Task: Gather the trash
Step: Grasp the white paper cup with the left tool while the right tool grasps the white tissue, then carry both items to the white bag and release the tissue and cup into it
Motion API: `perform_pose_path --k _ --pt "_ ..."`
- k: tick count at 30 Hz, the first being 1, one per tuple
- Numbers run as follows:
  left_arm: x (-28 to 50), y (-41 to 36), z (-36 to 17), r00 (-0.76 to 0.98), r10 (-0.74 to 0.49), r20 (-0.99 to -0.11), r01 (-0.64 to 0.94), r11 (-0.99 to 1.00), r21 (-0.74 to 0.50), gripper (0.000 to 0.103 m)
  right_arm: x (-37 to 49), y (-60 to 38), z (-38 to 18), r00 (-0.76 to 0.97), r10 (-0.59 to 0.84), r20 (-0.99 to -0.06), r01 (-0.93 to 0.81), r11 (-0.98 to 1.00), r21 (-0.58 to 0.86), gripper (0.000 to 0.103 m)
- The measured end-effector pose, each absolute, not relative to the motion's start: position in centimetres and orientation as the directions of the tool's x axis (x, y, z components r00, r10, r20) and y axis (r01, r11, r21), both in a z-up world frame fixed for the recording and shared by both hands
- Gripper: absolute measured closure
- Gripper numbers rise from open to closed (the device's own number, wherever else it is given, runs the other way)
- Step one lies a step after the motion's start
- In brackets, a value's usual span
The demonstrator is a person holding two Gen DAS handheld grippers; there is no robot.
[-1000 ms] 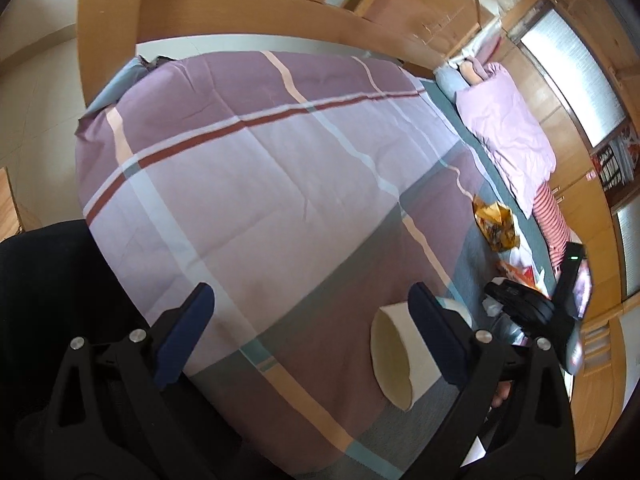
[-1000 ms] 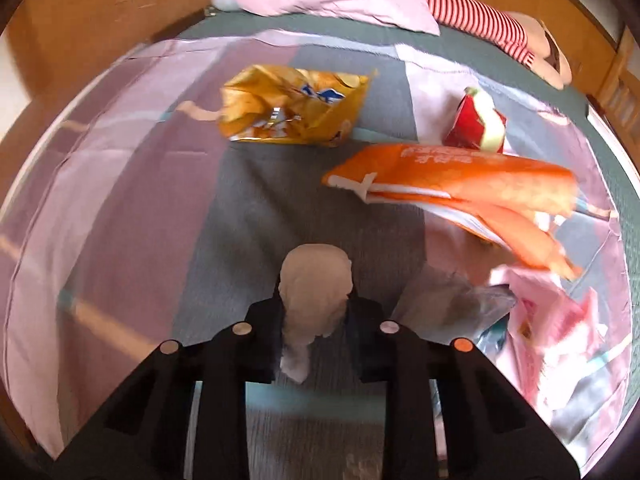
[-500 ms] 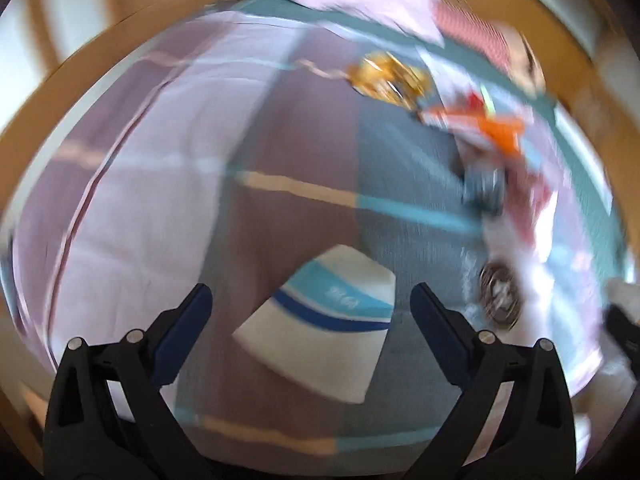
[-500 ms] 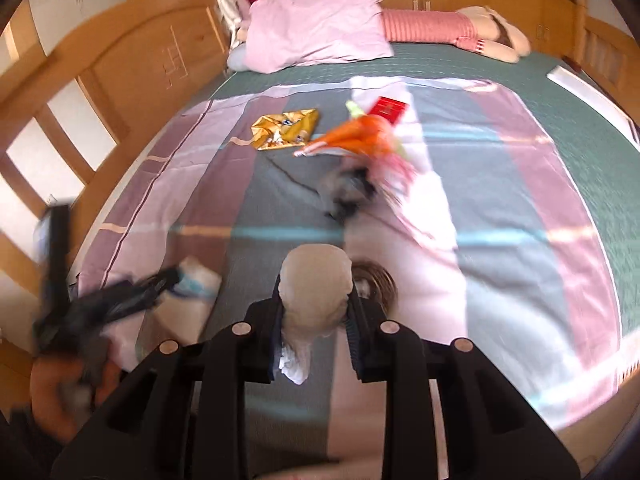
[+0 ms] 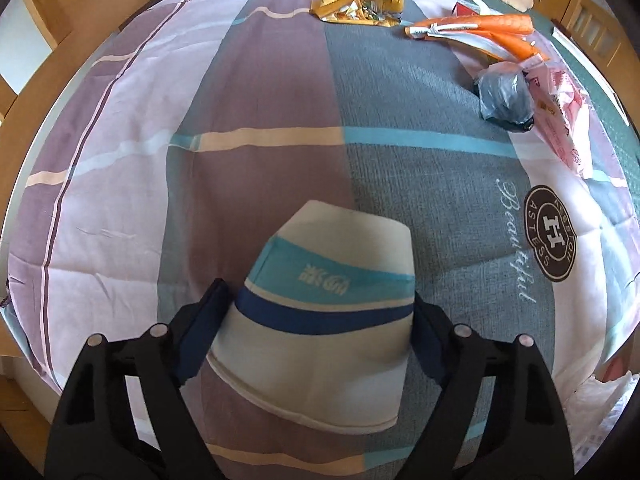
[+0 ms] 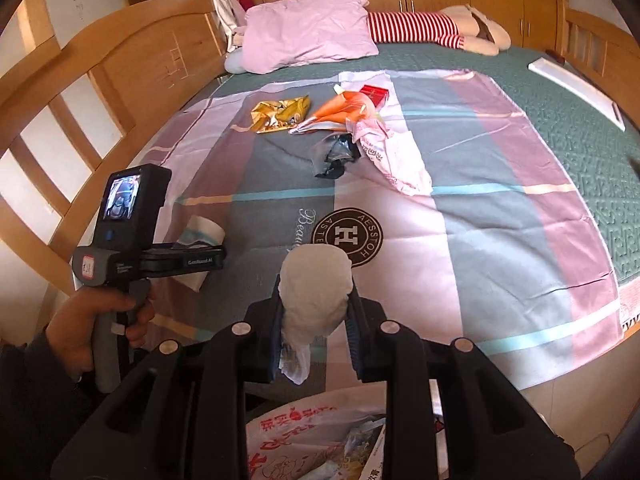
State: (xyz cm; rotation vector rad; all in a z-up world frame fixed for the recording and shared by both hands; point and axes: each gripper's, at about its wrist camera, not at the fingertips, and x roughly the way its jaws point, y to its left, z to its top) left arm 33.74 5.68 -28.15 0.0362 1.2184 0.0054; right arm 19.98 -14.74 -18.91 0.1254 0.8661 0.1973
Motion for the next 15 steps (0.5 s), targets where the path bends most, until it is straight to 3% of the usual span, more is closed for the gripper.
perform_pose_path --k 3,15 --pt "32.7 6.0 -26.9 0.414 0.017 -0.91 -0.009 1.0 0.014 0.027 18.9 -14.9 -18.3 0.652 0.206 -0.729 -0.115 0.978 0.173 0.075" --pt "22.4 4.7 -16.1 0.762 0.001 -0.648 -0.03 0.999 -0.033 0.028 14.8 -15.3 -14.7 0.736 0.178 -0.654 -0.11 0.984 0.143 0.075"
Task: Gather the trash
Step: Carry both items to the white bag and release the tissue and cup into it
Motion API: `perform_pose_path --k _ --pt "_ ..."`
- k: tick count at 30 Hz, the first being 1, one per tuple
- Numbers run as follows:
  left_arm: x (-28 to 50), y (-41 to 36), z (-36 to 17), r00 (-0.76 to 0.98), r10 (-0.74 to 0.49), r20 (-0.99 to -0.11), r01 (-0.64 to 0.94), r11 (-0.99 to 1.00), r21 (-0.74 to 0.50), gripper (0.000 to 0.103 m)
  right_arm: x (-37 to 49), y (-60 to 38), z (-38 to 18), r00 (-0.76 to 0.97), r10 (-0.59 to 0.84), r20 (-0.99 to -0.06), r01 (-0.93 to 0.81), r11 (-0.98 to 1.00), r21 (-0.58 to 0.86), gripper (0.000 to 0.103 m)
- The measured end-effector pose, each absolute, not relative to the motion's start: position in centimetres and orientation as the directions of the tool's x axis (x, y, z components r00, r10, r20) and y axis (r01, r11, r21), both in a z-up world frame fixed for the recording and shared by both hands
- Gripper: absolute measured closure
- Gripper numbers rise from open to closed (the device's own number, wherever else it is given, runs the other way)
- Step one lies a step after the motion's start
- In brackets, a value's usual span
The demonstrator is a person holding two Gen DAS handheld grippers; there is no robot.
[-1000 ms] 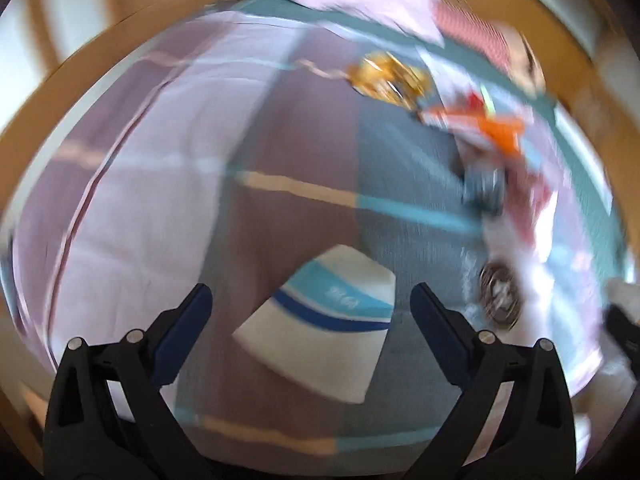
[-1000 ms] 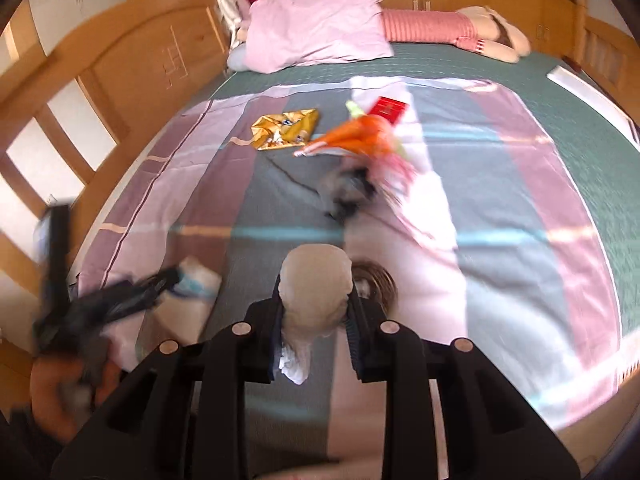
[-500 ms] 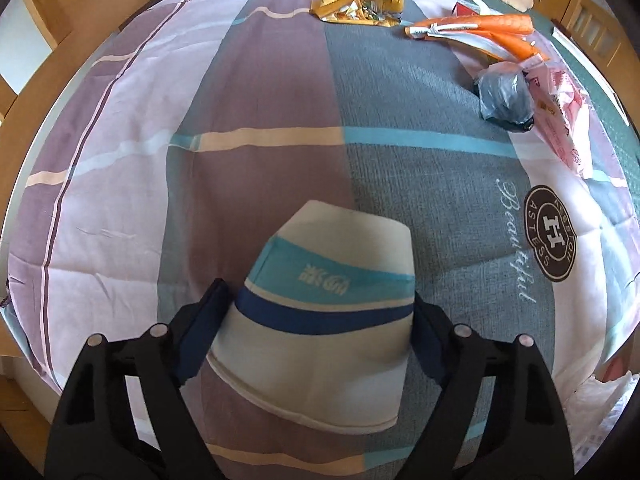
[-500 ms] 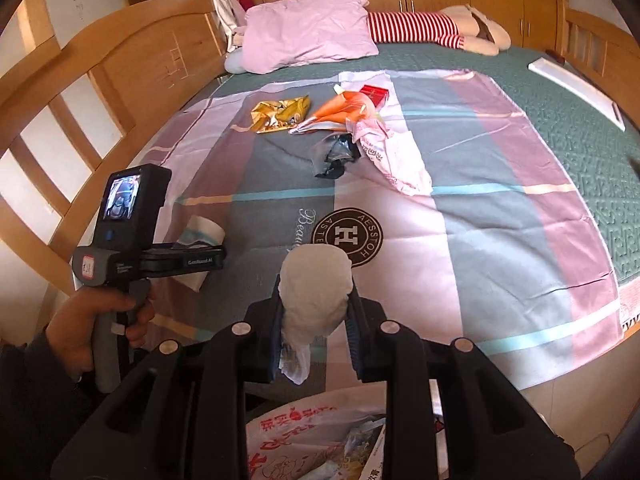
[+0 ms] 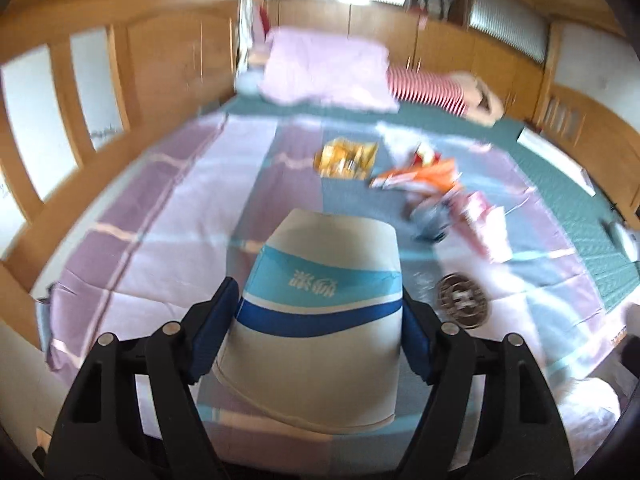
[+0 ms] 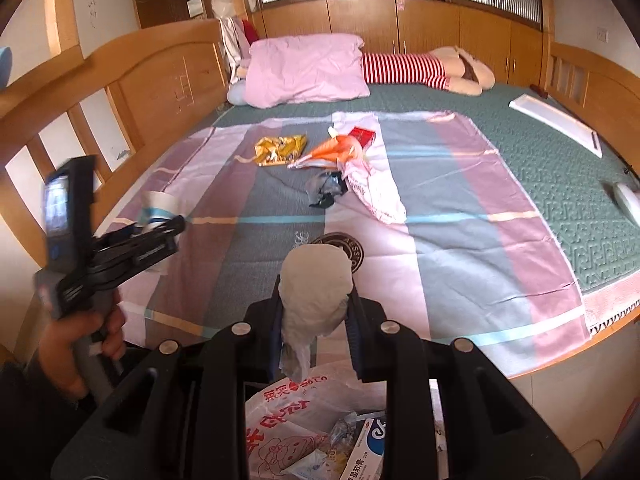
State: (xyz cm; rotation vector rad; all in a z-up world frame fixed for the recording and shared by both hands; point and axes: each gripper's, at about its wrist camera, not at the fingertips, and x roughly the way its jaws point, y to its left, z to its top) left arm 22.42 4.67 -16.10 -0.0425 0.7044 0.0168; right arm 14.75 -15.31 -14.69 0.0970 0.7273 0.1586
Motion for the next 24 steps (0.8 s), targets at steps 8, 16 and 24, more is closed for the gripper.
perform_pose_path --k 8,16,24 --pt "13.3 2.7 -6.4 0.879 0.012 -0.477 -0.013 1.0 0.0 0.028 10.8 -14.9 -10.5 0.807 0.168 -0.566 -0.129 0.986 0.109 0.075" --pt "8.0 2.2 -3.0 0.9 0.012 -0.436 -0.003 1.0 0.02 0.028 7.2 -15.1 -8.0 0.85 0.152 -0.505 -0.136 0.988 0.068 0.075" --pt "4.3 1.6 -1.3 0.923 0.014 -0.385 -0.005 1.0 0.025 0.028 4.9 -15.9 -6.9 0.871 0.148 -0.469 -0.13 0.989 0.071 0.075"
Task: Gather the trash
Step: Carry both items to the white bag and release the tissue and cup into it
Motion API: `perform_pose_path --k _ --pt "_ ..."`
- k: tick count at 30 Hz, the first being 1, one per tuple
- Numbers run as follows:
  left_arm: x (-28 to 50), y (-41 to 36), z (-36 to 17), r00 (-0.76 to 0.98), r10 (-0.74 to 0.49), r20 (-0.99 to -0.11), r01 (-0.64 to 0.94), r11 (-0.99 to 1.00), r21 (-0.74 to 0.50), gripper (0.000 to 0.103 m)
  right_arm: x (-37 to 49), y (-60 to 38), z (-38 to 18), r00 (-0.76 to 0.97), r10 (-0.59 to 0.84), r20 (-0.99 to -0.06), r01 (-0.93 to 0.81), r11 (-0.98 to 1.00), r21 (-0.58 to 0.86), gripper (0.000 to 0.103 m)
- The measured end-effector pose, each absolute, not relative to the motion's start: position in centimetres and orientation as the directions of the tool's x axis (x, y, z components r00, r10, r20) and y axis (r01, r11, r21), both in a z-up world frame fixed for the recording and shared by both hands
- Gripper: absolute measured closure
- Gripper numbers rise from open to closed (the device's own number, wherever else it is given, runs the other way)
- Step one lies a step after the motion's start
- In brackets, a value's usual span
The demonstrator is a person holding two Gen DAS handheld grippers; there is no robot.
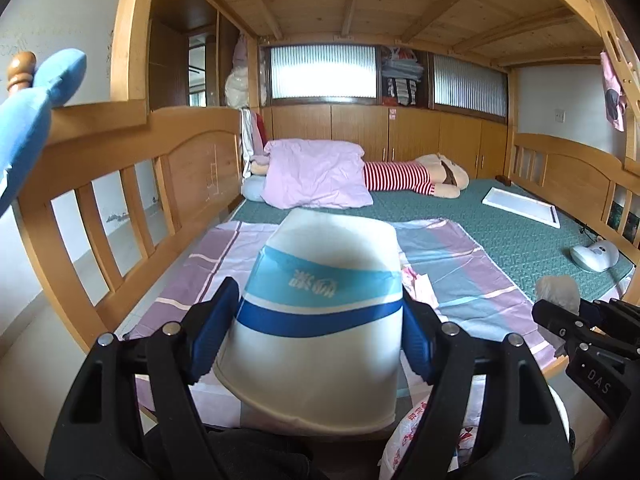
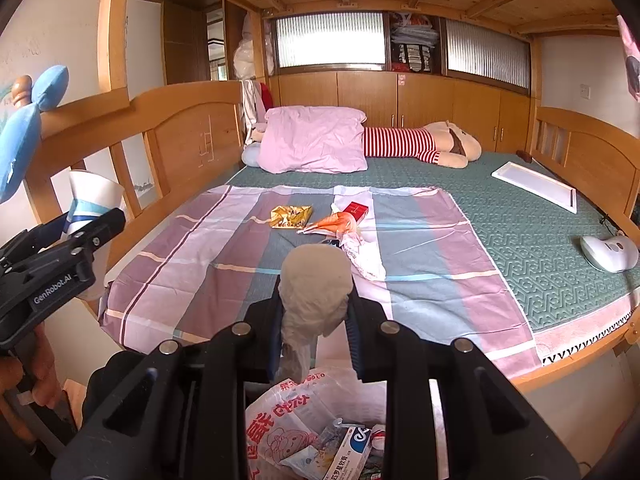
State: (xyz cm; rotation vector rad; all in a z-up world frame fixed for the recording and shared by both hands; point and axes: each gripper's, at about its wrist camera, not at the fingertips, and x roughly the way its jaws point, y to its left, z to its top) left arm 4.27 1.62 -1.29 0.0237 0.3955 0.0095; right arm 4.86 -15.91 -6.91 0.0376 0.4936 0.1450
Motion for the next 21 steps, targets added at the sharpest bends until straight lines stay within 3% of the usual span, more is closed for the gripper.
perform_pose_path --k 10,21 --pt "0.9 0.0 0.2 0.941 -0.003 -0.339 0.015 0.999 0.032 0.028 1.5 -16.9 -5.7 0.897 0.142 -0.419 -0.124 0.99 0.069 0.075" --pt "0.4 -1.5 -0.1 0.936 -0.029 -0.35 0.047 0.998 0.042 0.028 1.1 -18.0 -6.8 0.884 0.134 -0.448 -0.105 0.991 0.088 0.075"
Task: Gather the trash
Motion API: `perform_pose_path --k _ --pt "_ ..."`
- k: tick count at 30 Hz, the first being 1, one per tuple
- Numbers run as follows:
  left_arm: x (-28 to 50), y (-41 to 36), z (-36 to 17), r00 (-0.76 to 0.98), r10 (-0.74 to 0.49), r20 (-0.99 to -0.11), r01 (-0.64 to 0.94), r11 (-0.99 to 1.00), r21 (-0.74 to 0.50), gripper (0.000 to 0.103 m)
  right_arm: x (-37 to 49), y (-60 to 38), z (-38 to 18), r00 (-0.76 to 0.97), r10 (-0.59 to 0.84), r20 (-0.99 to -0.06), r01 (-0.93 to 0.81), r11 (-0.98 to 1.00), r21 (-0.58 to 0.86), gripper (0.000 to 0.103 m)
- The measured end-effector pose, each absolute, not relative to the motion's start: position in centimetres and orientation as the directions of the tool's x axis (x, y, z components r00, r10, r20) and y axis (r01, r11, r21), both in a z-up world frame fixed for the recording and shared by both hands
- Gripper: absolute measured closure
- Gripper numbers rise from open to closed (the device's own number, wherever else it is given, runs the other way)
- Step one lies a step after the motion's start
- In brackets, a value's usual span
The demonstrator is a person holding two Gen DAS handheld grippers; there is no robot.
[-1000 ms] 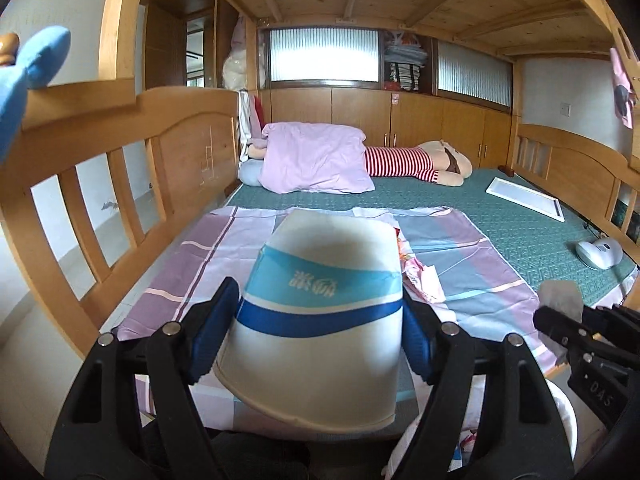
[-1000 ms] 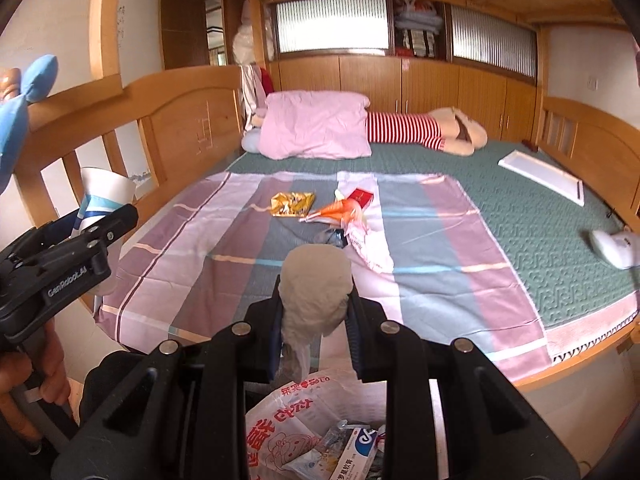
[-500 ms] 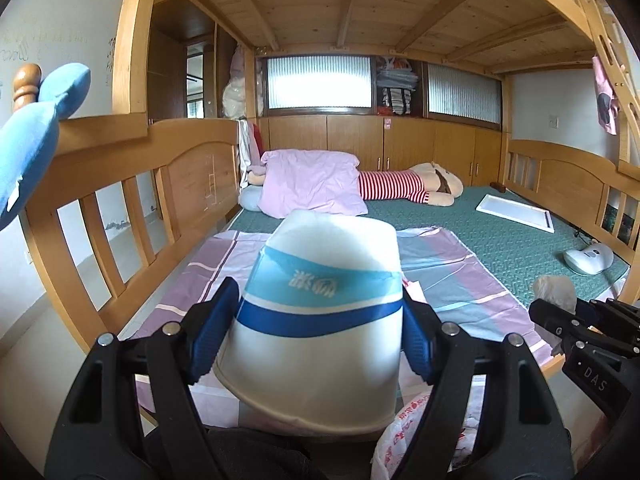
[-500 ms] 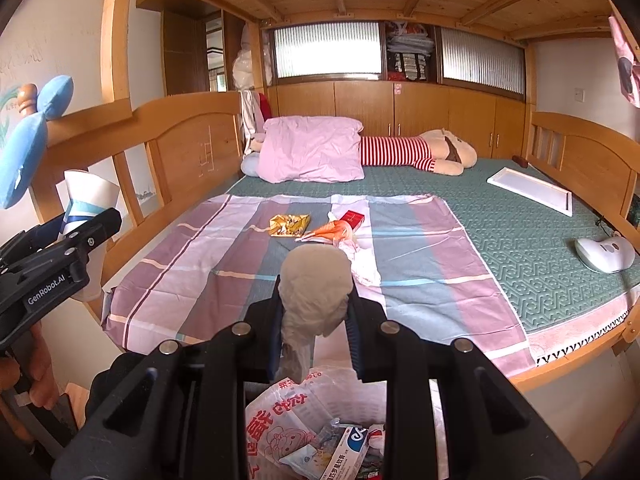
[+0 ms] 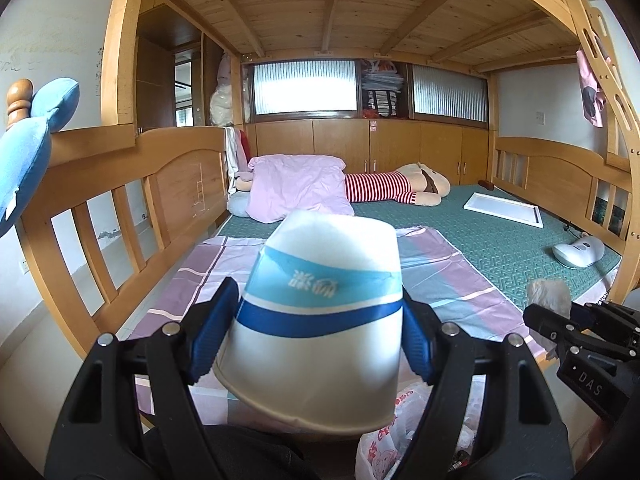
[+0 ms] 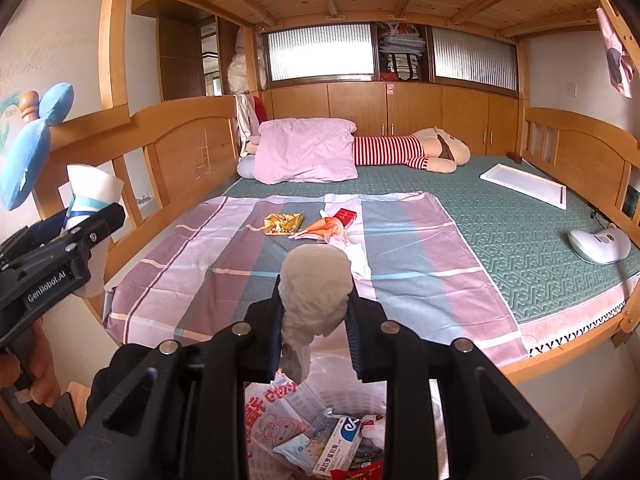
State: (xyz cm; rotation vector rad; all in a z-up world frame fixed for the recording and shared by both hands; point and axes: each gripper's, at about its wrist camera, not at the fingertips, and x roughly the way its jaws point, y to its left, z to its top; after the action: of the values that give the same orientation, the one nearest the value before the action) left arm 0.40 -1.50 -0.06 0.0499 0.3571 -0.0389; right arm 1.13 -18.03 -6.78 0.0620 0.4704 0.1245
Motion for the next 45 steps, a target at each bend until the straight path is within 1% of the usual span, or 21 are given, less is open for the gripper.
perform_pose_path --k 3,5,8,10,12,14,18,19,21,25,26,27,29,32,33,35,37,39,40,43,45 --pt "0.6 -1.3 -0.1 0.935 -0.032 -0.352 0.051 0.998 0.043 0.028 1.1 -18.3 -7.4 0.871 0.141 -0.471 -0.108 0.989 0.096 0.075" --pt "0.7 -1.3 -0.2 0.934 -0.038 -0.357 0.056 0.998 0.042 0.028 1.3 -18.5 -8.5 0.846 0.151 -0.511 -0.113 0.988 0.104 0.075" --pt "1.0 -1.1 -0.4 0.929 -0.05 -0.367 0.069 0.997 0.038 0.028 1.7 -18.8 -10.8 0.783 0.163 -0.6 -0.113 0.986 0.12 0.068" --pt "1.2 -1.2 -0.7 0.923 -0.062 -0.379 0.081 0.996 0.035 0.028 1.9 -19.4 -12.2 0.748 0.164 -0.643 -0.095 0.986 0.14 0.041" --pt "1.5 -1.3 -1.1 0.915 -0.079 -0.395 0.098 0.995 0.029 0.028 1.7 -20.8 -12.7 0.747 0.156 -0.646 -0.048 0.982 0.181 0.035" --pt "2.0 -1.4 -1.8 0.895 -0.121 -0.428 0.136 0.991 0.003 0.028 1.5 -22.3 -12.2 0.762 0.151 -0.629 -0.007 0.974 0.225 0.034" --pt "3.9 -2.1 -4.4 0.798 -0.284 -0.531 0.277 0.956 -0.095 0.028 0.4 -25.1 -10.6 0.816 0.087 -0.571 0.09 0.957 0.275 0.031" --pt "4.4 -3.0 -5.6 0.744 -0.353 -0.568 0.347 0.93 -0.124 0.028 0.2 -25.8 -10.2 0.826 0.066 -0.559 0.113 0.953 0.28 0.03" --pt "4.9 -4.6 -7.4 0.666 -0.422 -0.615 0.431 0.891 -0.145 0.027 -0.1 -26.7 -9.9 0.835 0.04 -0.55 0.145 0.946 0.289 0.03" --pt "5.7 -9.8 -12.4 0.403 -0.561 -0.723 0.615 0.751 -0.24 0.024 0.0 -27.6 -10.2 0.826 0.021 -0.564 0.18 0.937 0.299 0.029" --pt "5.7 -10.6 -13.3 0.366 -0.564 -0.74 0.633 0.734 -0.246 0.016 0.1 -27.7 -10.3 0.822 0.017 -0.57 0.186 0.937 0.296 0.029" --pt "5.6 -11.3 -14.1 0.34 -0.559 -0.757 0.647 0.723 -0.243 0.012 0.4 -27.7 -10.4 0.818 0.015 -0.575 0.19 0.937 0.294 0.027" --pt "5.5 -11.8 -15.0 0.325 -0.549 -0.77 0.667 0.711 -0.224 0.011 1.0 -27.8 -10.6 0.812 0.013 -0.583 0.194 0.937 0.291 0.025" --pt "6.3 -10.5 -14.6 0.367 -0.566 -0.738 0.659 0.718 -0.224 0.008 2.4 -27.5 -10.7 0.805 0.007 -0.594 0.202 0.938 0.284 0.025" --pt "6.8 -9.9 -14.4 0.391 -0.568 -0.724 0.645 0.731 -0.224 0.008 2.9 -27.5 -10.6 0.803 0.005 -0.595 0.202 0.938 0.281 0.025" --pt "8.9 -6.8 -14.0 0.506 -0.516 -0.691 0.545 0.812 -0.207 0.008 4.6 -26.9 -10.3 0.803 0.008 -0.596 0.193 0.943 0.272 0.025" --pt "12.6 -3.4 -13.9 0.613 -0.351 -0.708 0.333 0.927 -0.172 0.008 7.4 -25.6 -9.9 0.807 0.035 -0.589 0.154 0.951 0.267 0.025" --pt "16.2 -0.8 -14.3 0.626 -0.196 -0.755 0.127 0.981 -0.149 0.008 10.3 -24.3 -9.7 0.81 0.063 -0.583 0.112 0.959 0.26 0.025" --pt "19.5 1.6 -14.6 0.626 -0.084 -0.775 -0.043 0.989 -0.141 0.008 12.5 -23.1 -9.7 0.811 0.074 -0.581 0.089 0.965 0.248 0.025" --pt "24.9 6.2 -14.6 0.646 0.025 -0.763 -0.261 0.946 -0.19 0.008 19.4 -19.3 -9.8 0.796 0.159 -0.584 0.004 0.964 0.267 0.025" --pt "27.6 8.9 -15.7 0.632 0.116 -0.766 -0.376 0.911 -0.172 0.008 24.9 -16.3 -10.4 0.767 0.266 -0.584 -0.074 0.94 0.332 0.025"
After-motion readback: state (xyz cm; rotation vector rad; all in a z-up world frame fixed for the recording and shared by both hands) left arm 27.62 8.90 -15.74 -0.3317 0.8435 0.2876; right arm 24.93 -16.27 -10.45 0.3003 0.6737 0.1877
